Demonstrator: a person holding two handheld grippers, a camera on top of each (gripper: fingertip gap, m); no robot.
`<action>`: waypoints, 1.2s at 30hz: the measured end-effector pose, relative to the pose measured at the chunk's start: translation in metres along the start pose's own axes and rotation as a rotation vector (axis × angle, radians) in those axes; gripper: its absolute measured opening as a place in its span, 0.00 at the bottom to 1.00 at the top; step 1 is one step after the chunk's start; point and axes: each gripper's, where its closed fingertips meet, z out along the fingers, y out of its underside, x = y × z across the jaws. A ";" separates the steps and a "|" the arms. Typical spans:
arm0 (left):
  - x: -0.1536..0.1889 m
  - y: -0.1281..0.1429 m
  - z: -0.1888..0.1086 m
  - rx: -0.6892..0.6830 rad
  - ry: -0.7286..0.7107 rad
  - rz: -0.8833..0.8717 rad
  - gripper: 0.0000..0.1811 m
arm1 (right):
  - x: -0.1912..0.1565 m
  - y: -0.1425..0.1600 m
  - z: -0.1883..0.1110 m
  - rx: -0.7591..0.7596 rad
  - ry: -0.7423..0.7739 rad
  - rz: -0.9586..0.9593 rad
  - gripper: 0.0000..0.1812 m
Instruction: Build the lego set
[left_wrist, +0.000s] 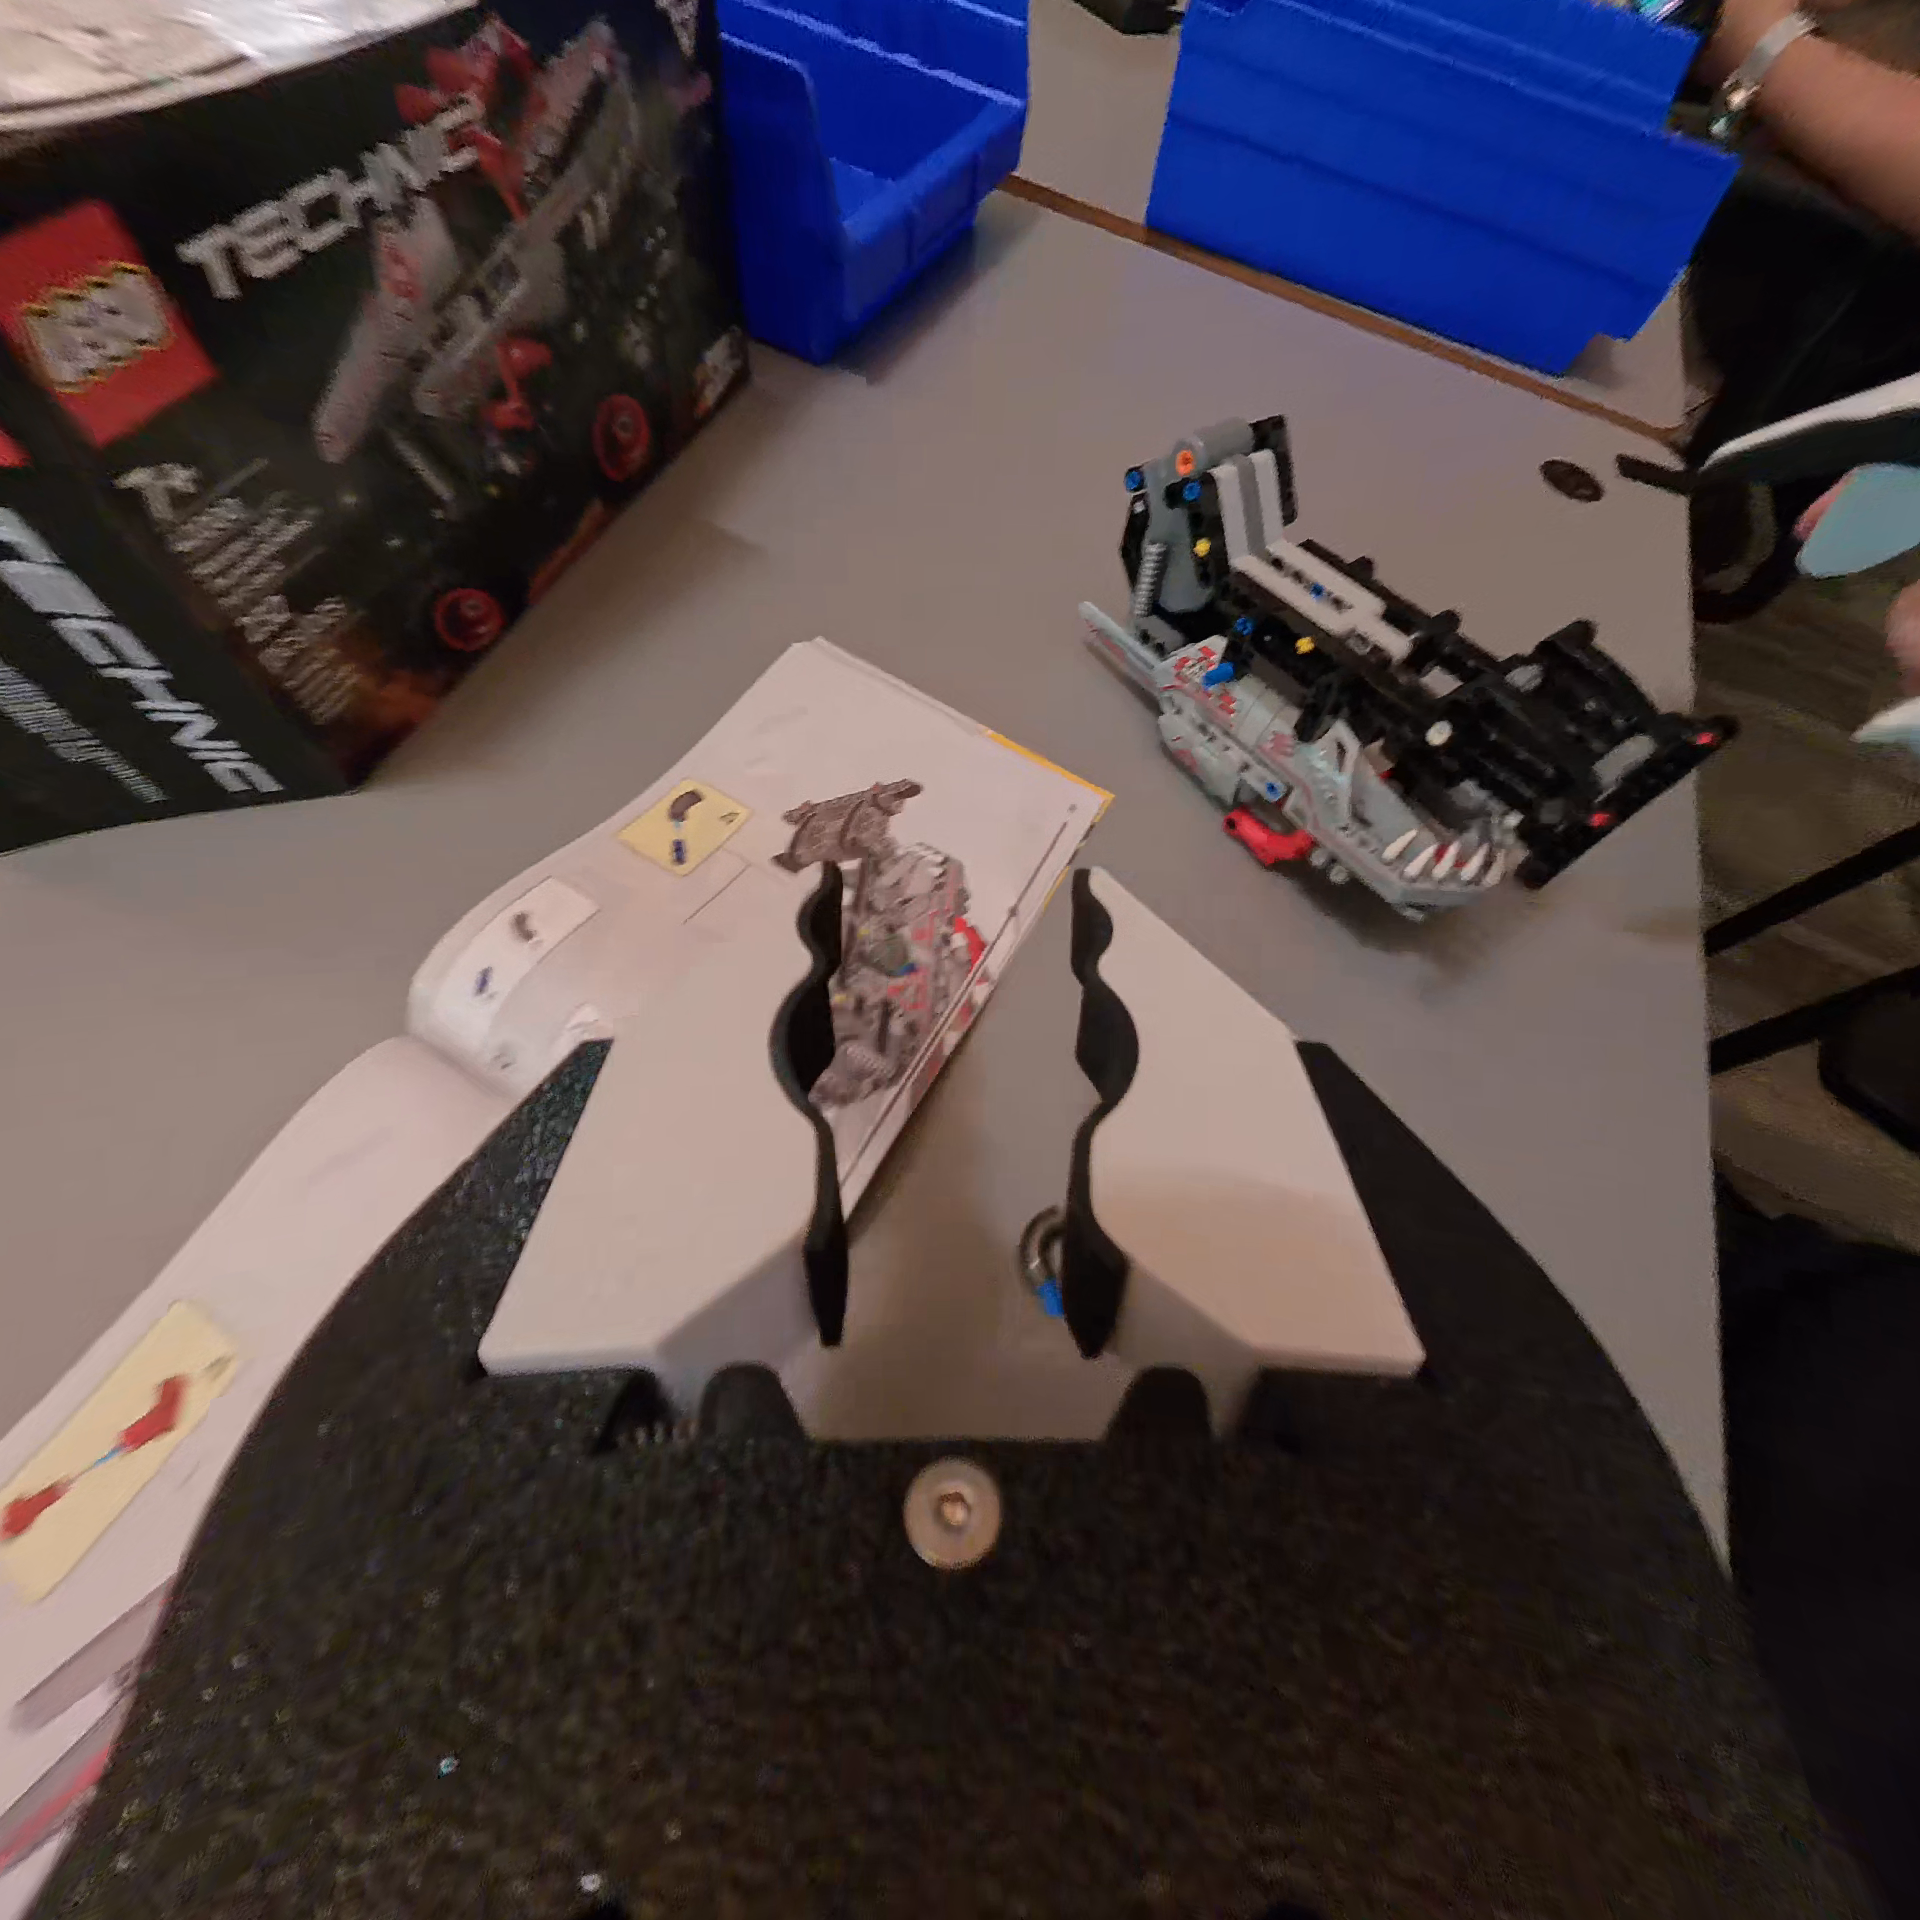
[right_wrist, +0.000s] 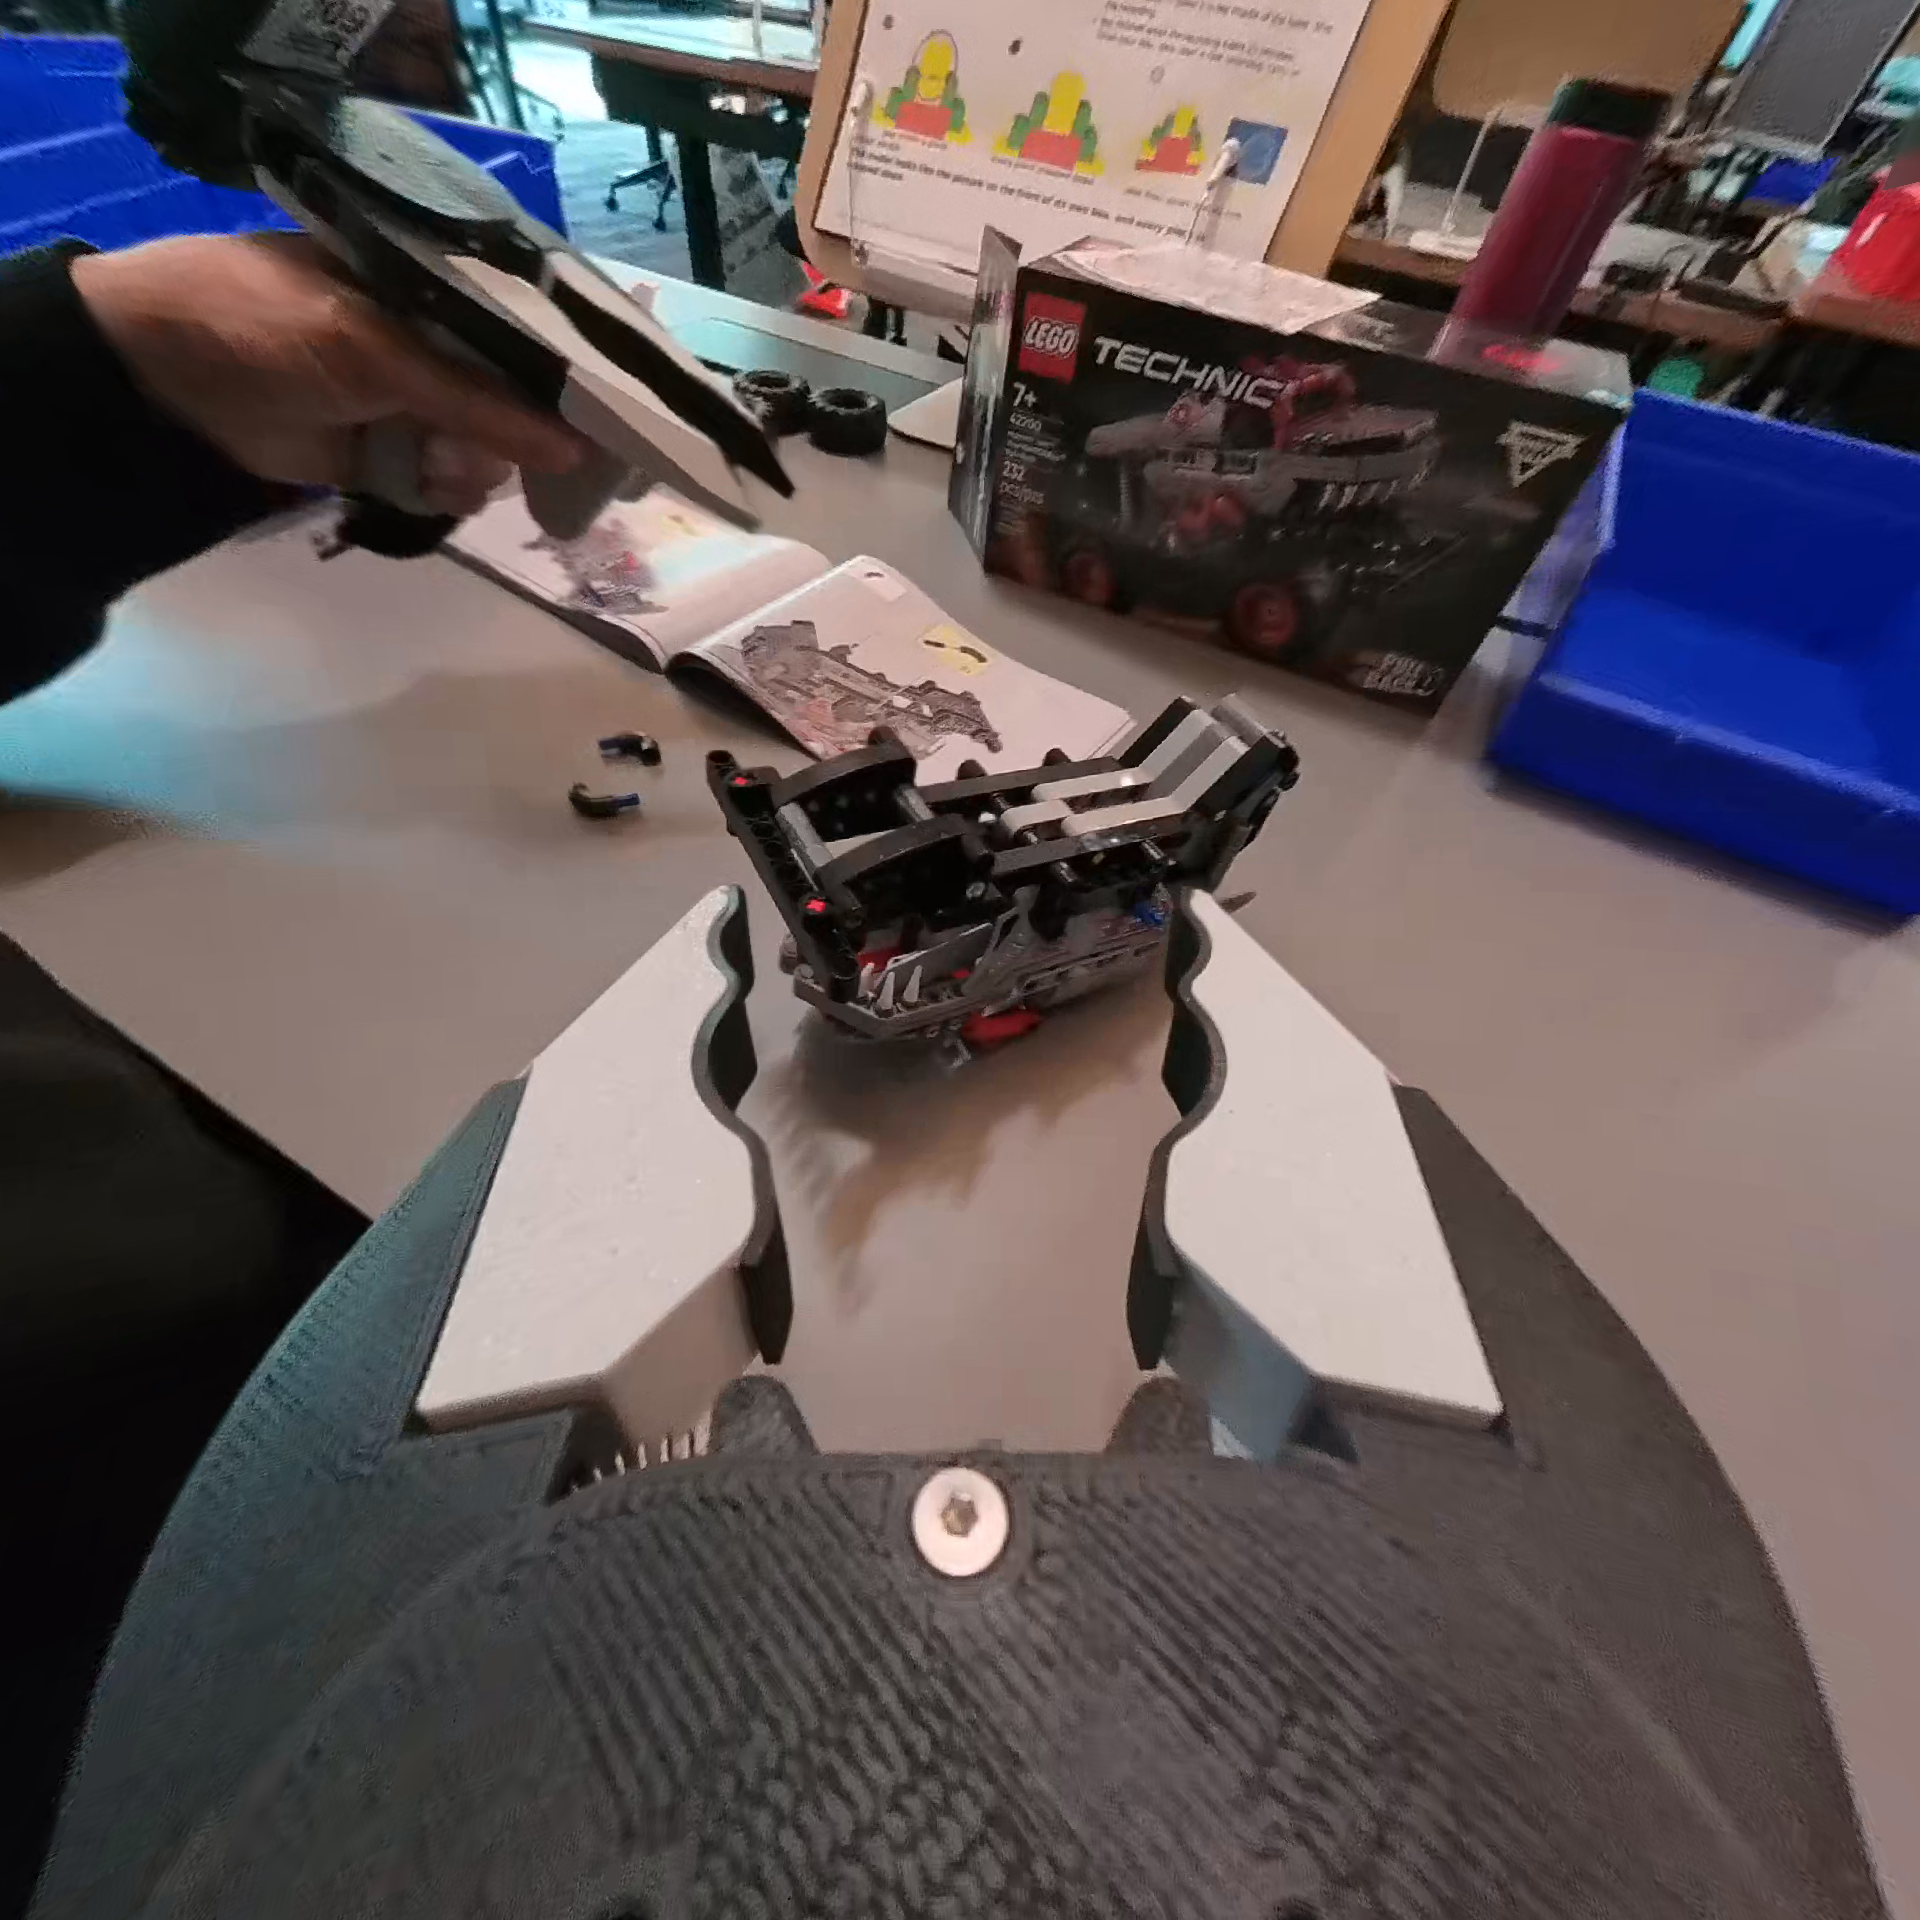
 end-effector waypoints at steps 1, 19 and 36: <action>-0.005 0.002 -0.007 -0.002 -0.020 0.021 0.22 | 0.003 0.000 -0.002 0.005 0.023 -0.012 0.43; 0.039 0.071 -0.009 -0.208 0.139 0.352 0.15 | -0.009 0.020 0.014 -0.089 -0.060 -0.028 0.31; 0.043 0.057 0.018 -0.229 0.157 0.420 0.15 | 0.057 0.024 -0.014 -0.002 0.120 0.155 0.32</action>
